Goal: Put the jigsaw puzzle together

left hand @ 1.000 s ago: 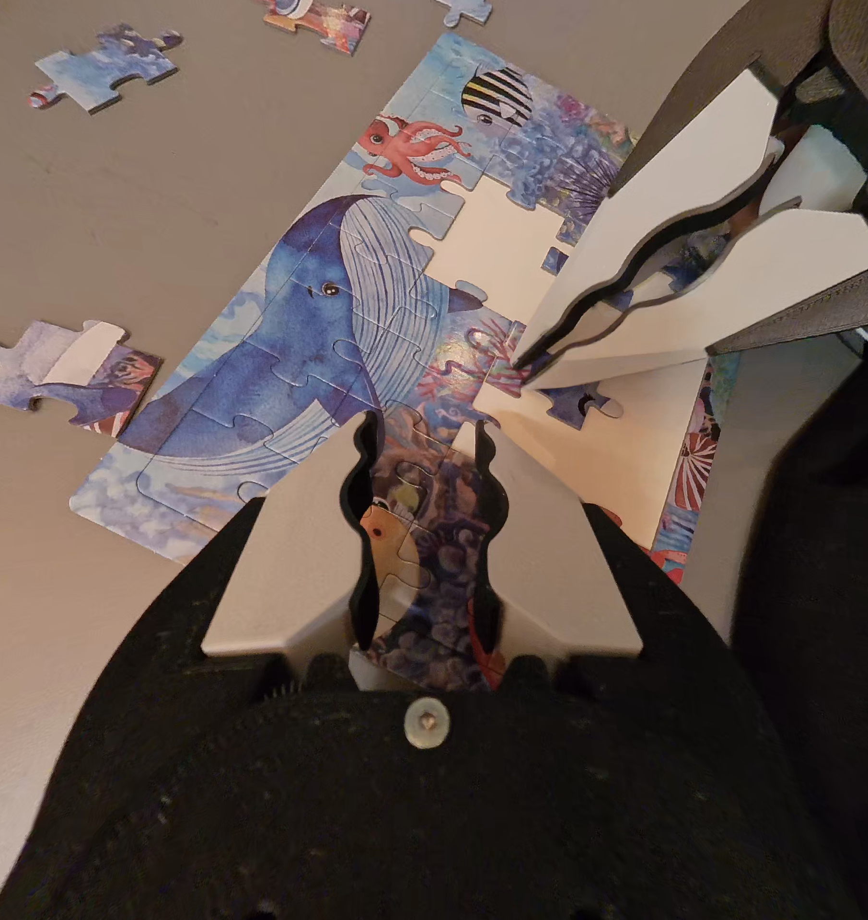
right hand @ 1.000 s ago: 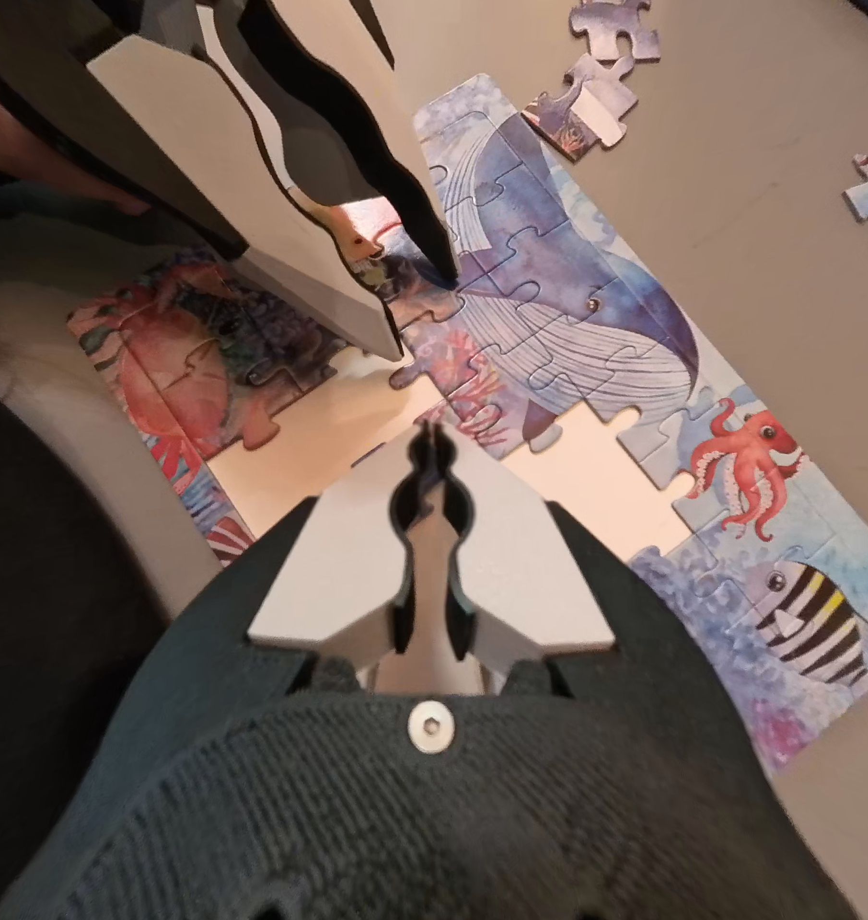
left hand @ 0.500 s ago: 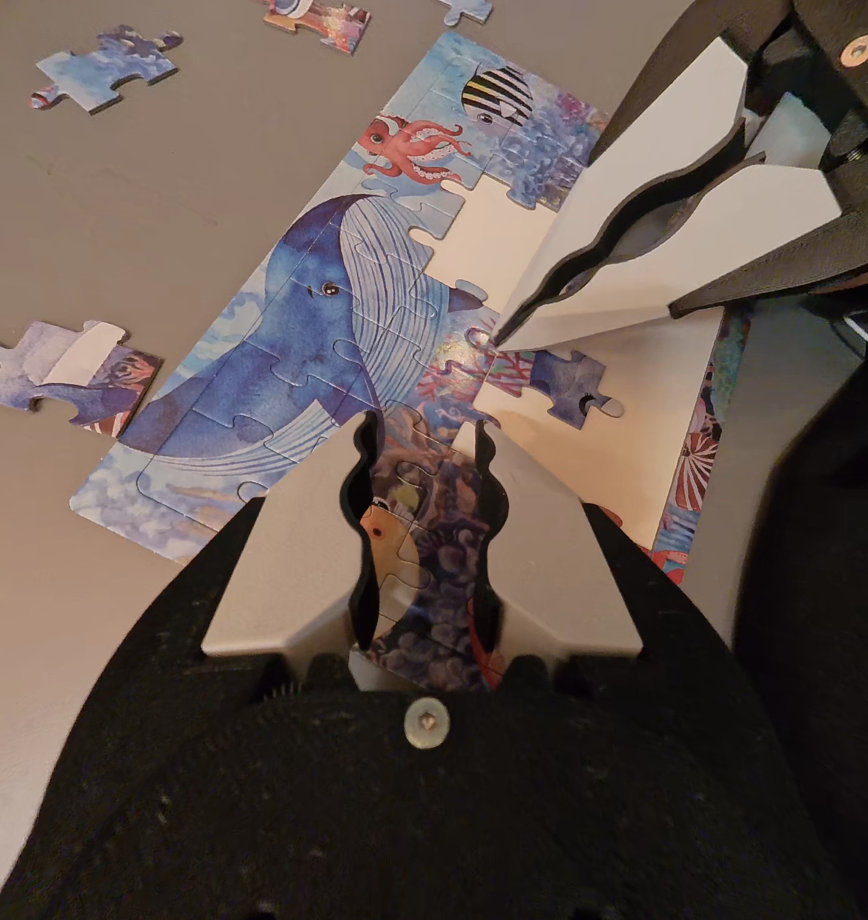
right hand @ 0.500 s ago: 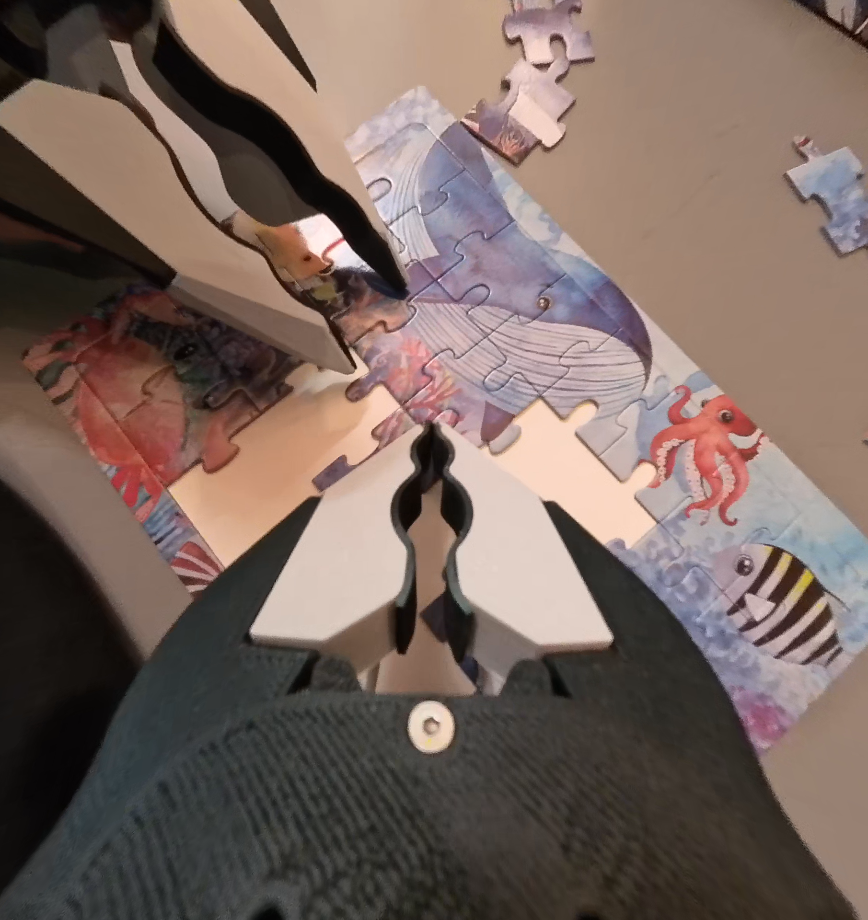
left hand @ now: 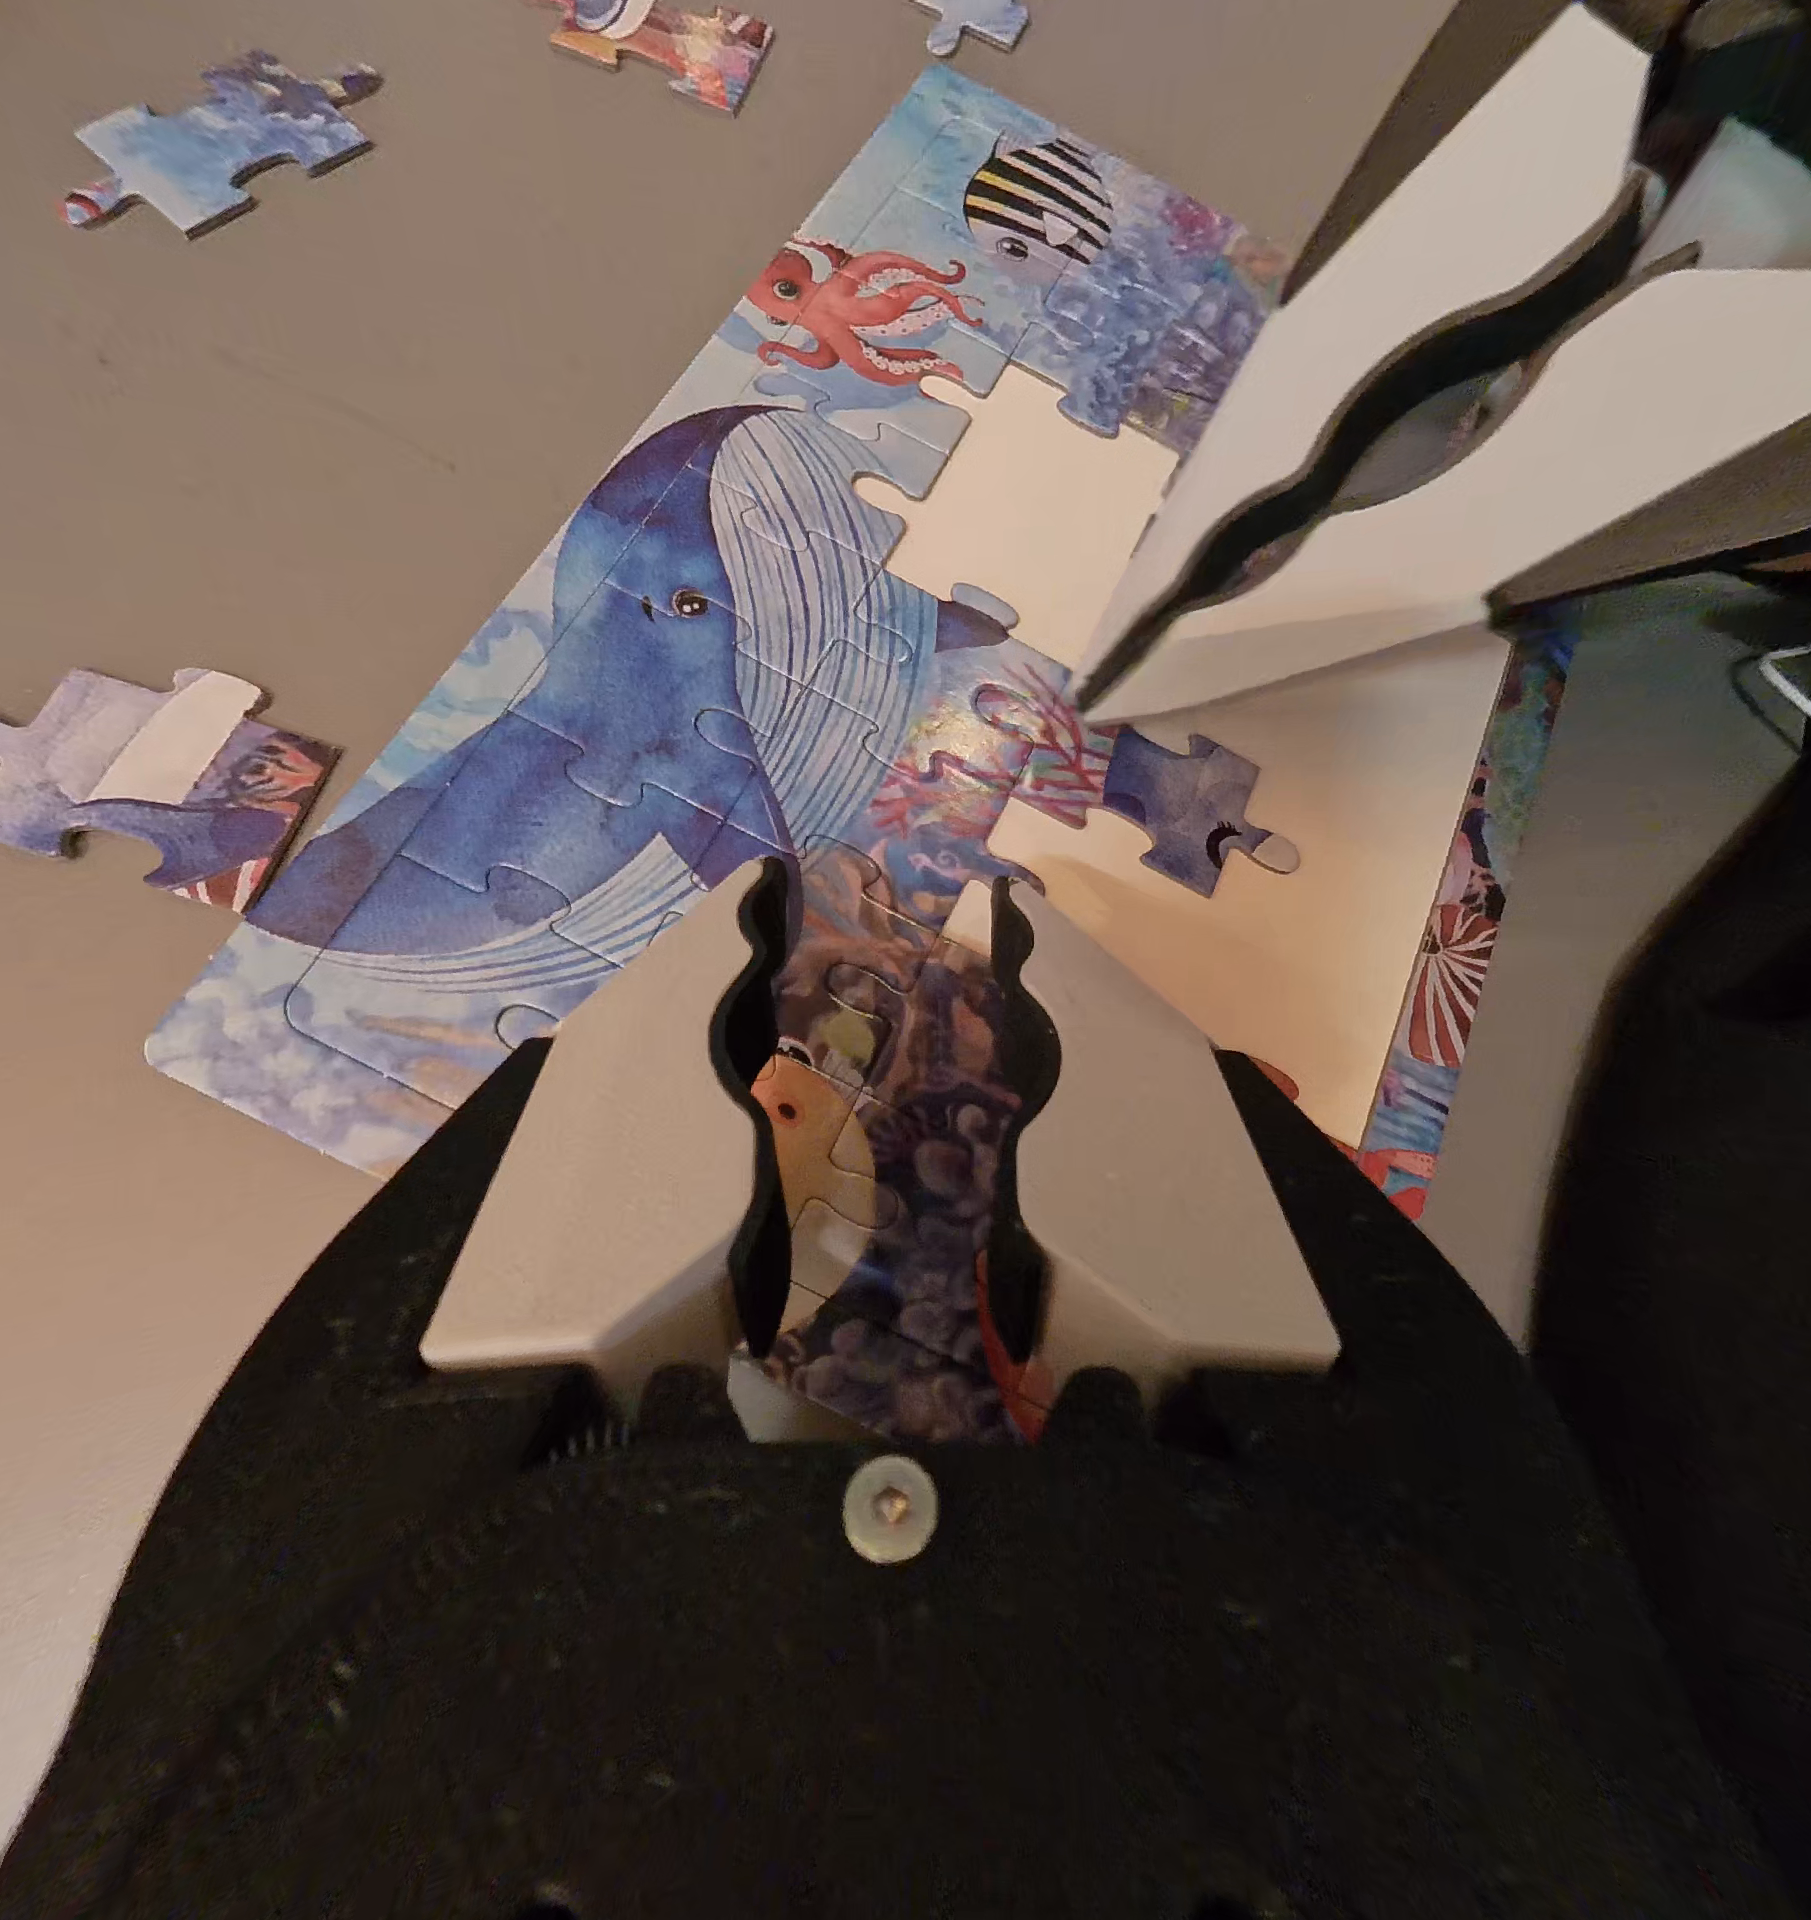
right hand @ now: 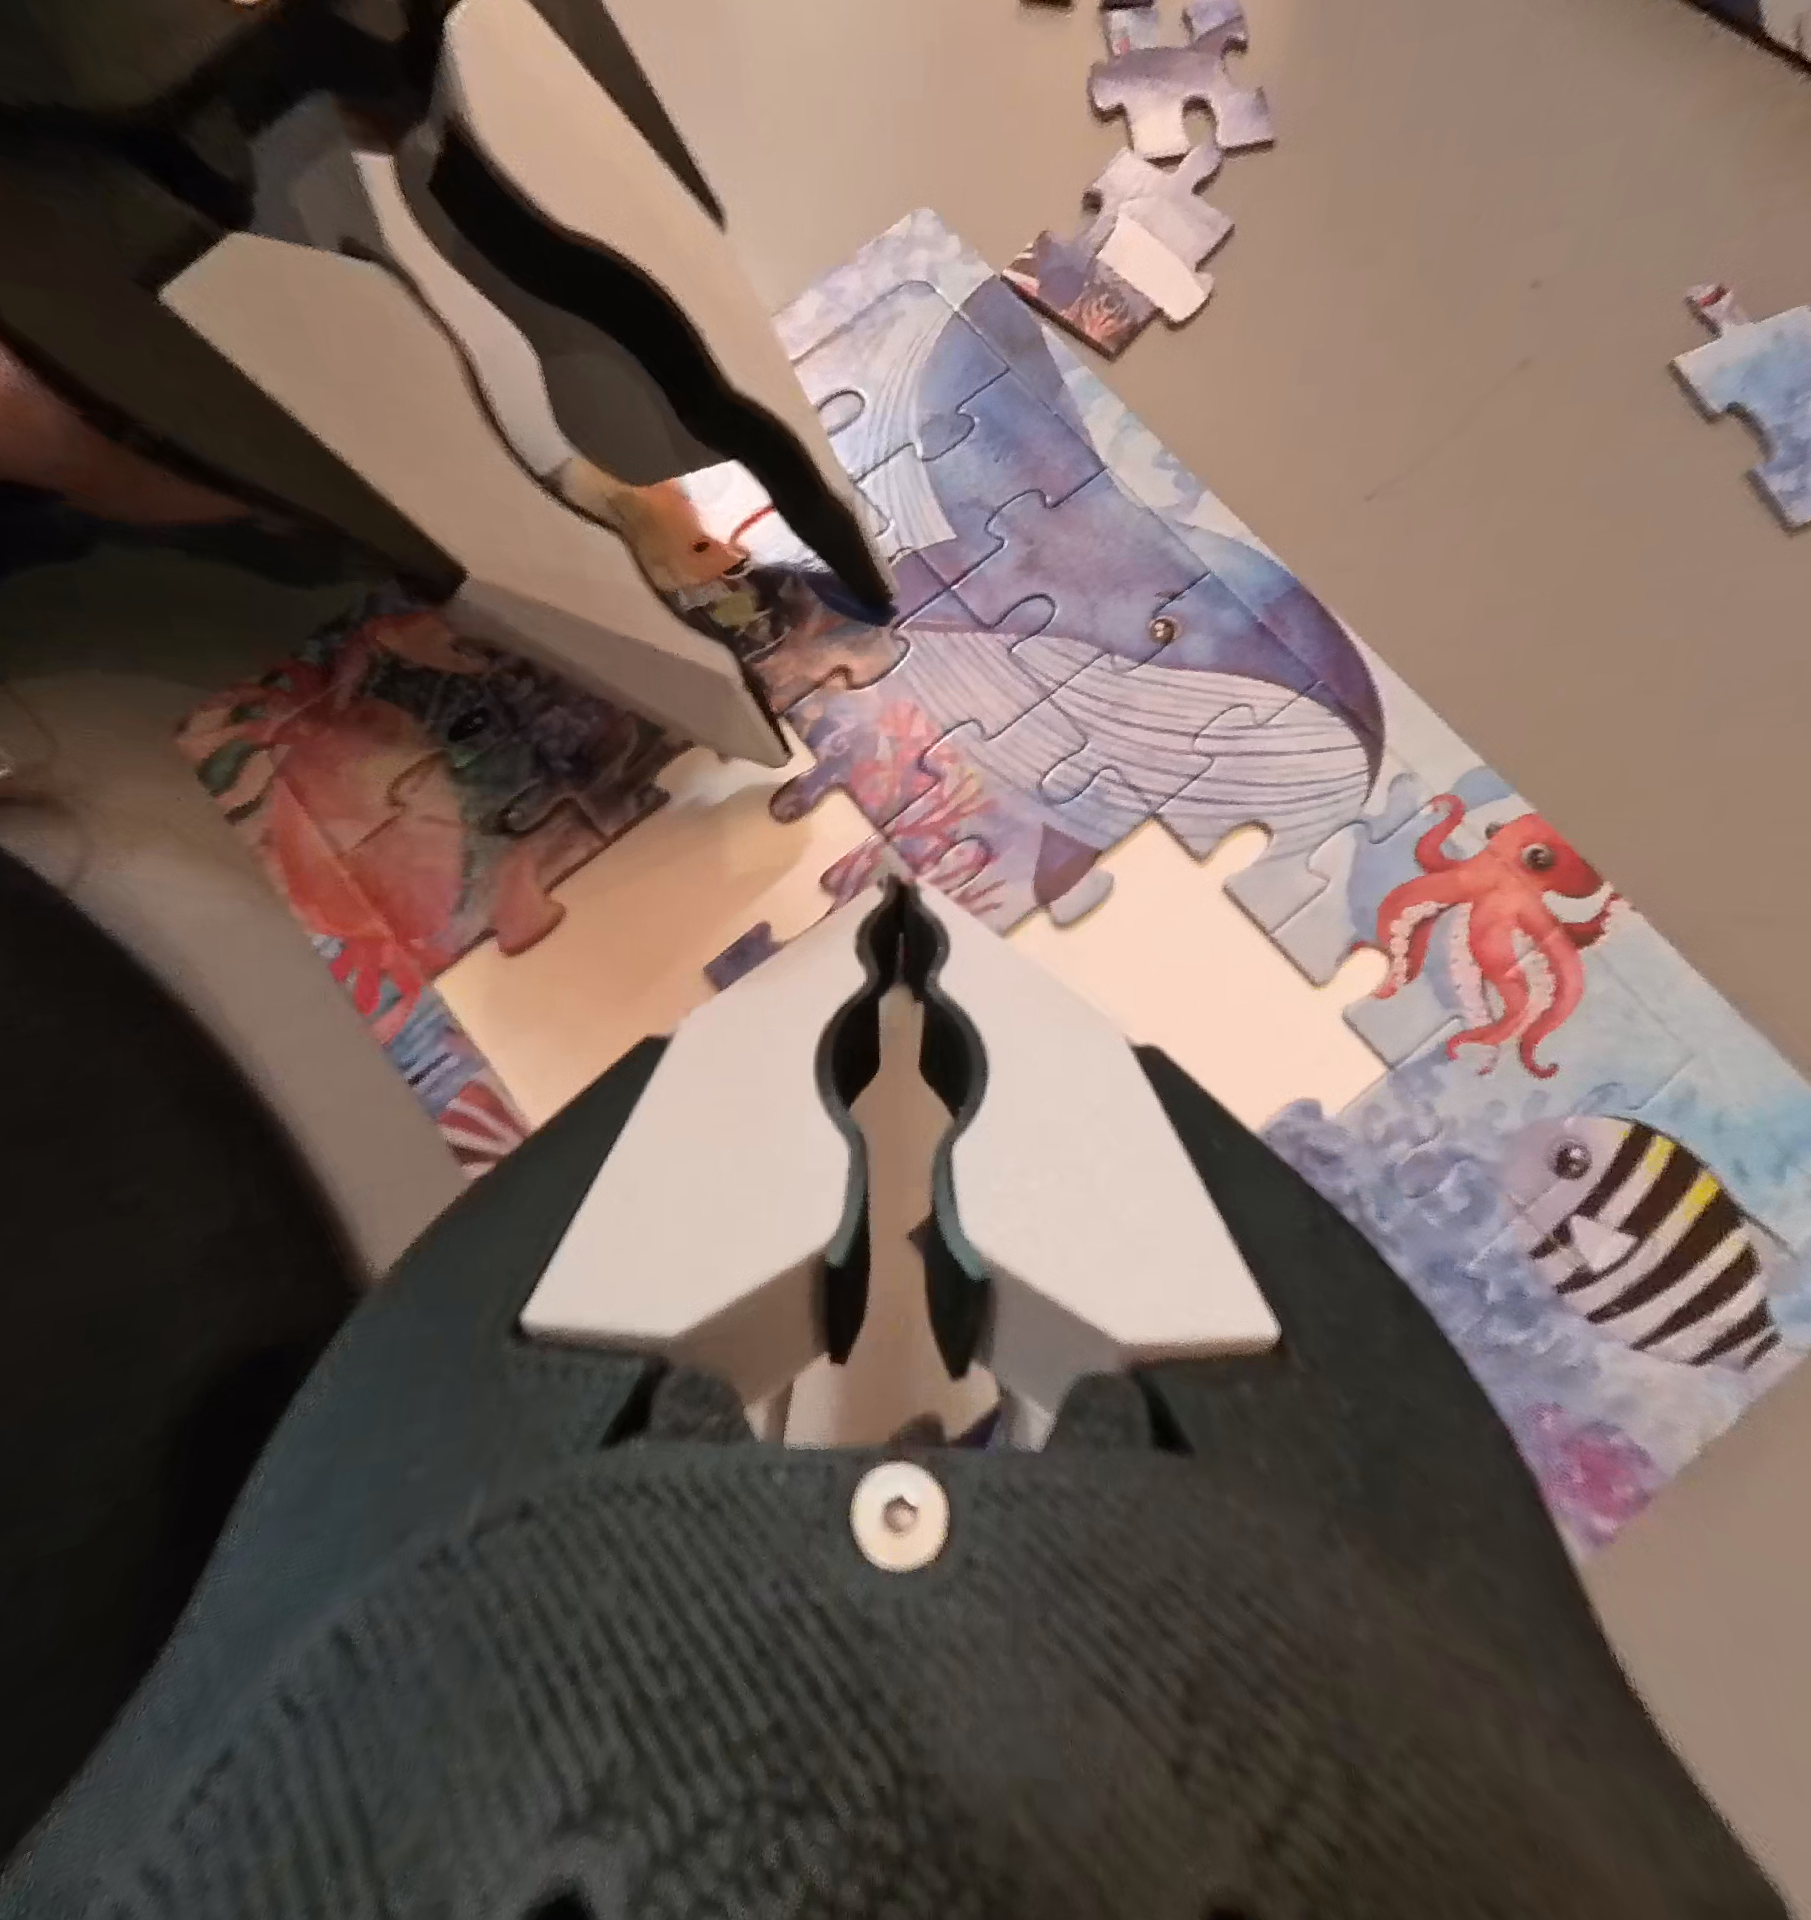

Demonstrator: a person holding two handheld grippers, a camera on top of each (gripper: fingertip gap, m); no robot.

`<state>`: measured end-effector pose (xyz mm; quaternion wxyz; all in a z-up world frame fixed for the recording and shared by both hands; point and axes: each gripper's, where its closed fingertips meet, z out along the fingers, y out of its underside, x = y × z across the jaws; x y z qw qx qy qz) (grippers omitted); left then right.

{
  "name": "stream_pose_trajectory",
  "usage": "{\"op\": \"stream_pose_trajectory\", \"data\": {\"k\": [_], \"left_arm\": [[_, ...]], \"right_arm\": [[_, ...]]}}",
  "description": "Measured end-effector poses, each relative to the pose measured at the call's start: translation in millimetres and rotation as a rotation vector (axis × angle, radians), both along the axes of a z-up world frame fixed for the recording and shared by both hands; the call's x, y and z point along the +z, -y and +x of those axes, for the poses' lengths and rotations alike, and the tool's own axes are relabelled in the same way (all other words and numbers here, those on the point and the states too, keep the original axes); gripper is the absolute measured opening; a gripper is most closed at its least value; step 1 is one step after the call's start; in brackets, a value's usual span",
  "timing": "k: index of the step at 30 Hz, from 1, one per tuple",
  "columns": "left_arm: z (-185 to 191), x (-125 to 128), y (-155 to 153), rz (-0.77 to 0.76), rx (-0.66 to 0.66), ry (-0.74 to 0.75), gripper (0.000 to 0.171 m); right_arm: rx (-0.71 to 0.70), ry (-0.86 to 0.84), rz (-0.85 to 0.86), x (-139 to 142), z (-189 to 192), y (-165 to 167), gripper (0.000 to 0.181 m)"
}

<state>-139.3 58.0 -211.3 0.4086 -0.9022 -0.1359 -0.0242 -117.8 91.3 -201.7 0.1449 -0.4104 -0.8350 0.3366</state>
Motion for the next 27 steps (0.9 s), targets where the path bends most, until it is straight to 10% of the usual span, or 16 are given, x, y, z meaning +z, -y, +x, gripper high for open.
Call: {"op": "stream_pose_trajectory", "data": {"k": [12, 21, 27], "left_arm": [[0, 1, 0, 0.007, 0.001, 0.006, 0.036], [-41, 28, 23, 0.134, 0.154, -0.055, 0.033], [-69, 30, 46, 0.138, 0.270, -0.084, 0.032]], "right_arm": [[0.084, -0.079, -0.009, 2, 19, 6, 0.000], [-0.065, -0.216, -0.052, 42, -18, -76, 0.001], [0.265, -0.191, -0.288, 41, 52, -29, 0.101]]}}
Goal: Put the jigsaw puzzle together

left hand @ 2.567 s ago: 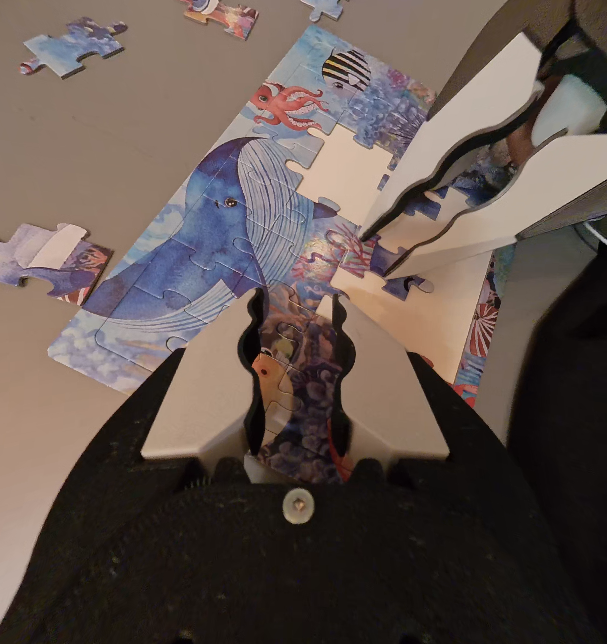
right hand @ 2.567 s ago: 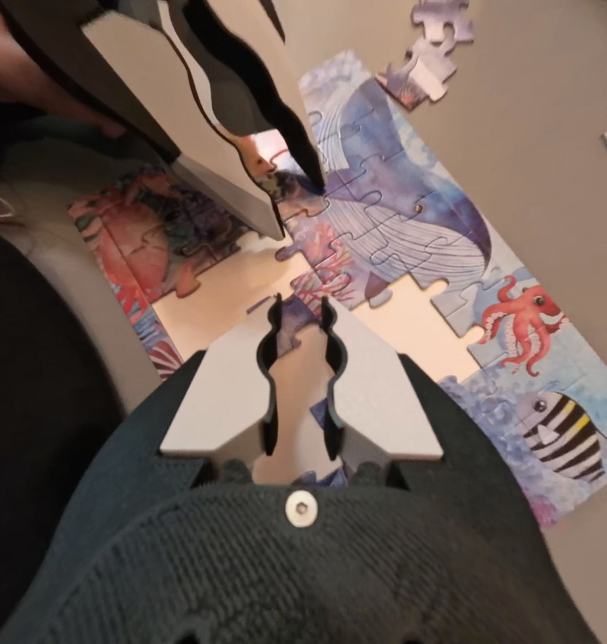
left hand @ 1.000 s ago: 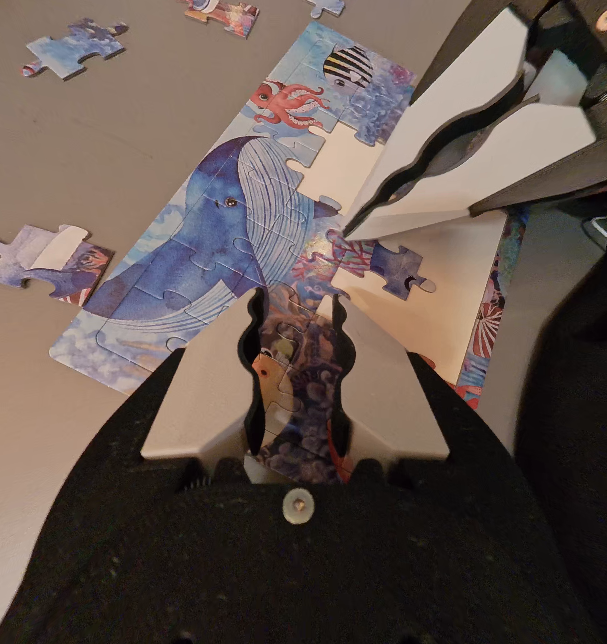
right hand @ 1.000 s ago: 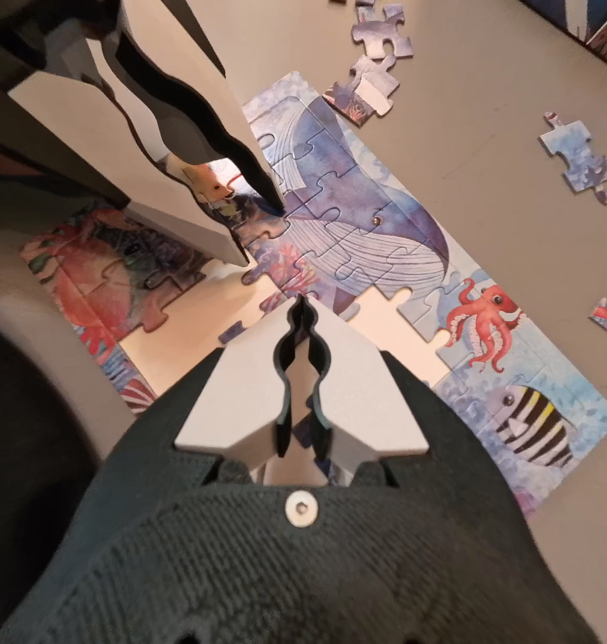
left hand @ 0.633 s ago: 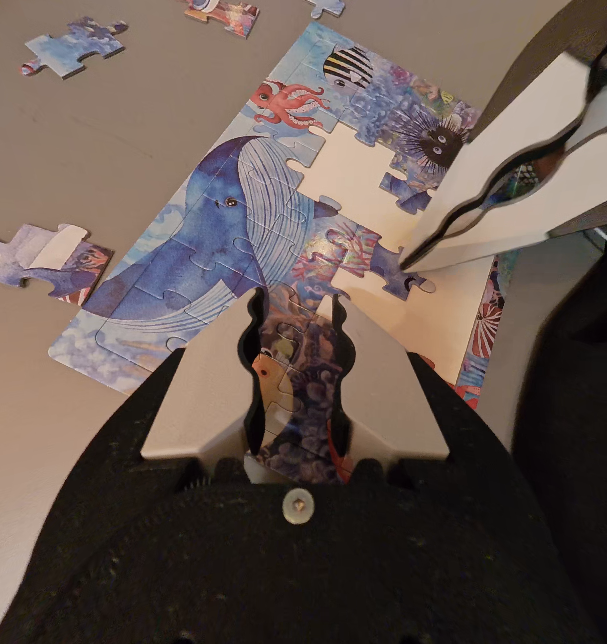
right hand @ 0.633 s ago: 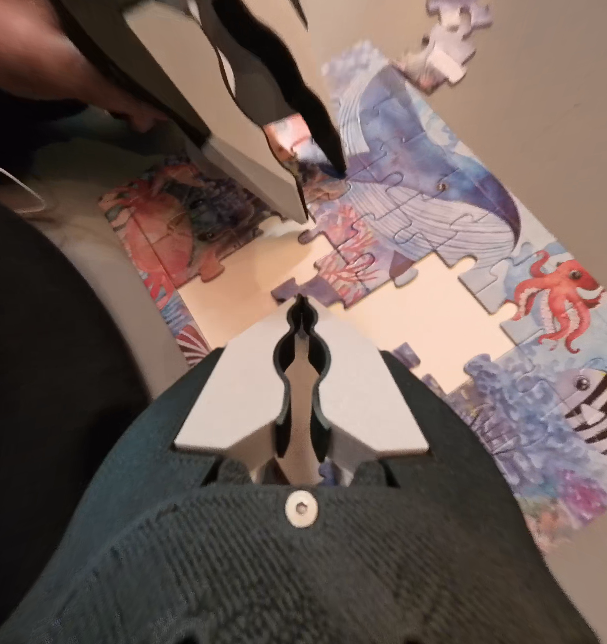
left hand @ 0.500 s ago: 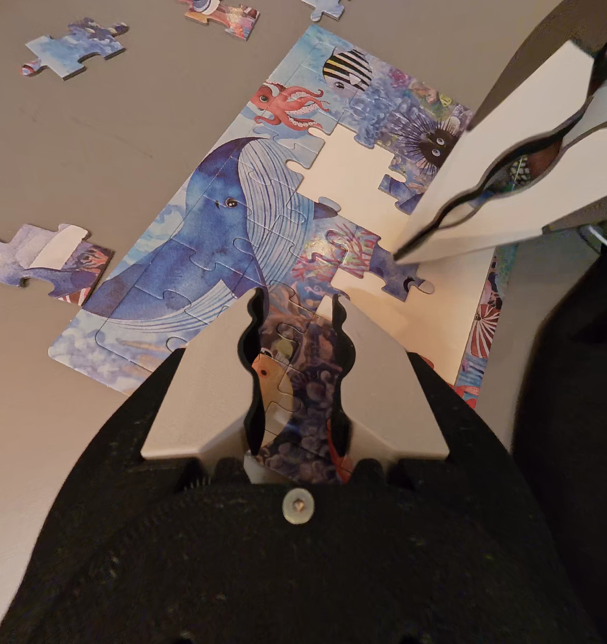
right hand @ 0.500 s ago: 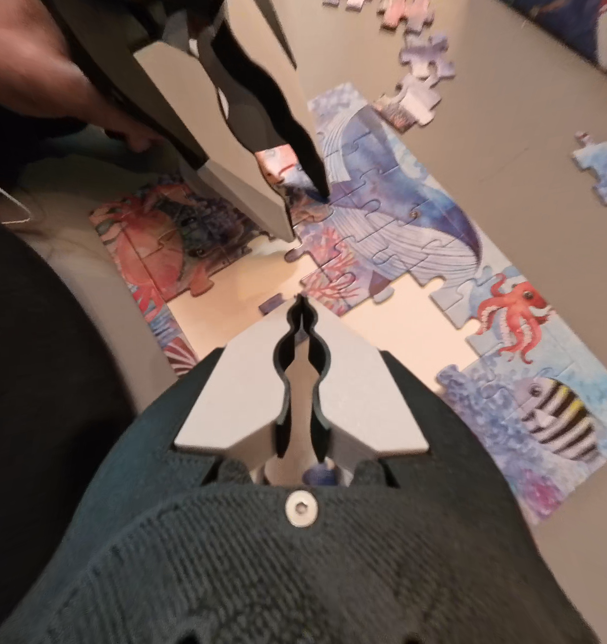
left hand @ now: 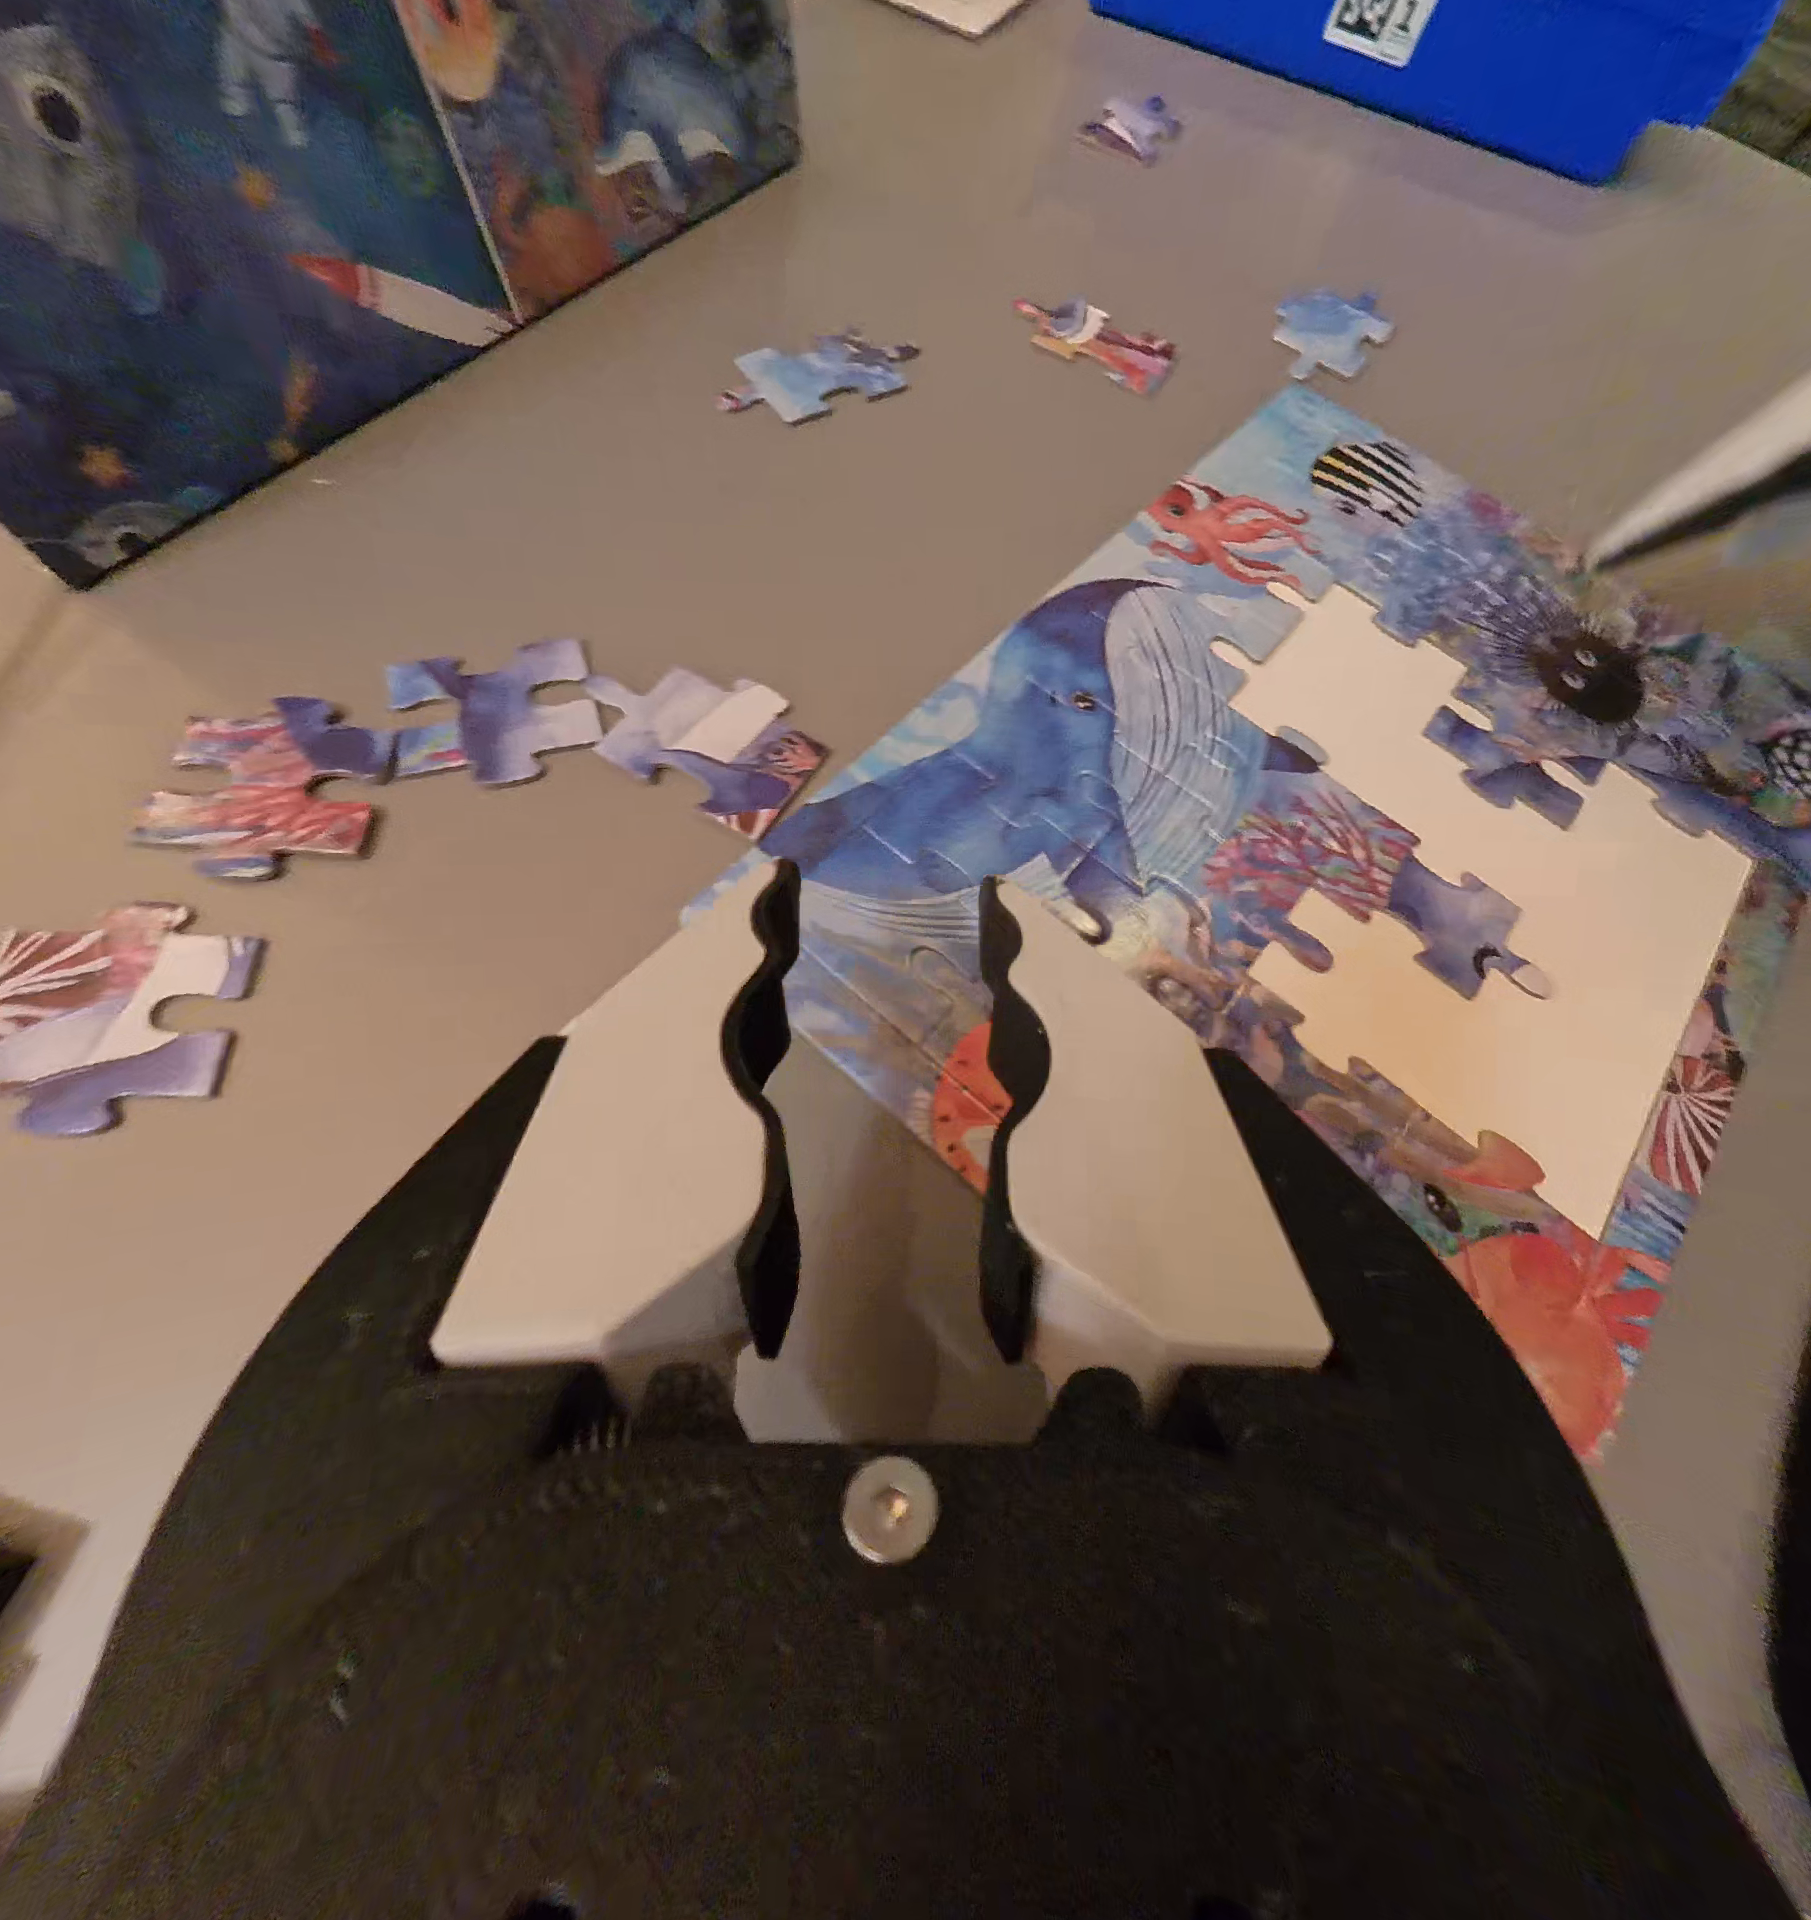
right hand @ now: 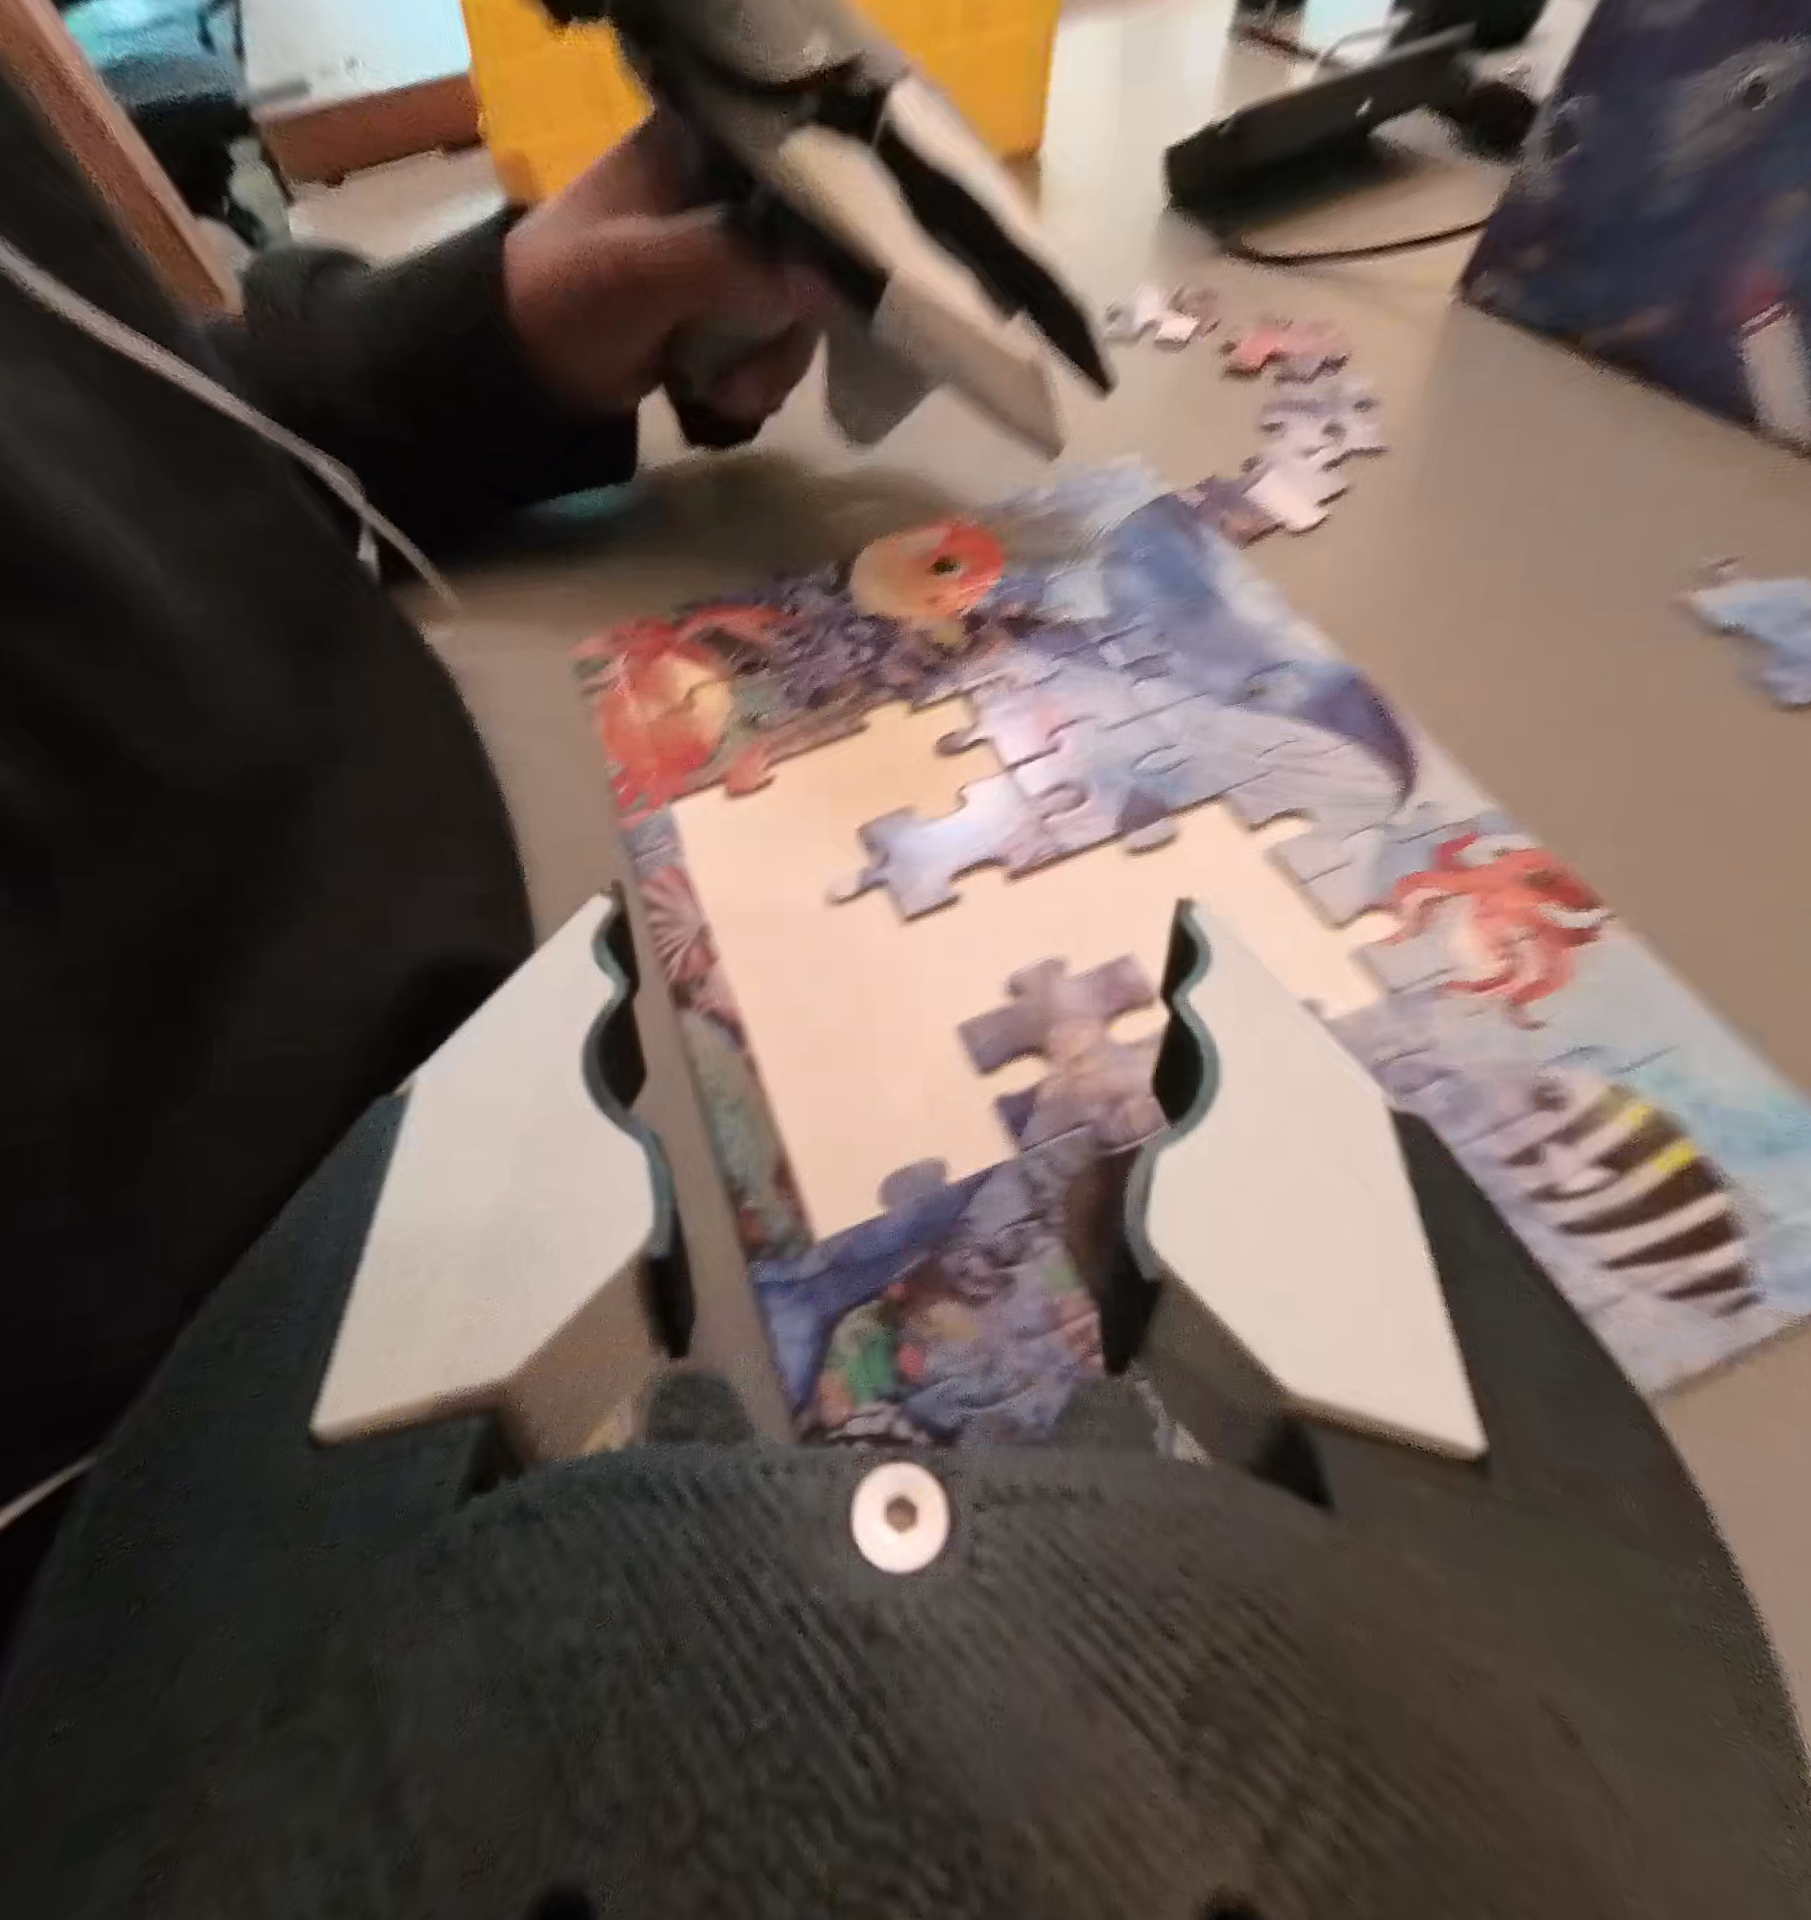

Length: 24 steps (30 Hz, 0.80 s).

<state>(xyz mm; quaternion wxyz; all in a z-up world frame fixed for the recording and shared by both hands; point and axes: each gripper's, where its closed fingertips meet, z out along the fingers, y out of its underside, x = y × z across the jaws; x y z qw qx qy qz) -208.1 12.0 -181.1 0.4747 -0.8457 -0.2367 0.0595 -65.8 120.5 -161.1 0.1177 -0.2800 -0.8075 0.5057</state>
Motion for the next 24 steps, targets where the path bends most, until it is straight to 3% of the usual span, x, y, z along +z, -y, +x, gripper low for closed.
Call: {"op": "stream_pose_trajectory", "data": {"k": [4, 7, 10, 24], "left_arm": [[-3, -1, 0, 0.013, 0.008, 0.017, 0.032], [-1, -4, -3, -0.006, -0.003, 0.014, 0.032], [1, -5, -4, -0.027, -0.004, -0.014, 0.032], [7, 0, -9, -0.009, -0.023, -0.030, 0.032]], "right_arm": [[0.034, 0.026, 0.140, -33, 25, 14, 0.105], [0.046, 0.008, 0.285, -51, 23, 18, 0.093], [0.035, 0.044, 0.275, -52, 17, 23, 0.078], [0.040, 0.017, 0.289, -49, 0, 15, 0.074]]}}
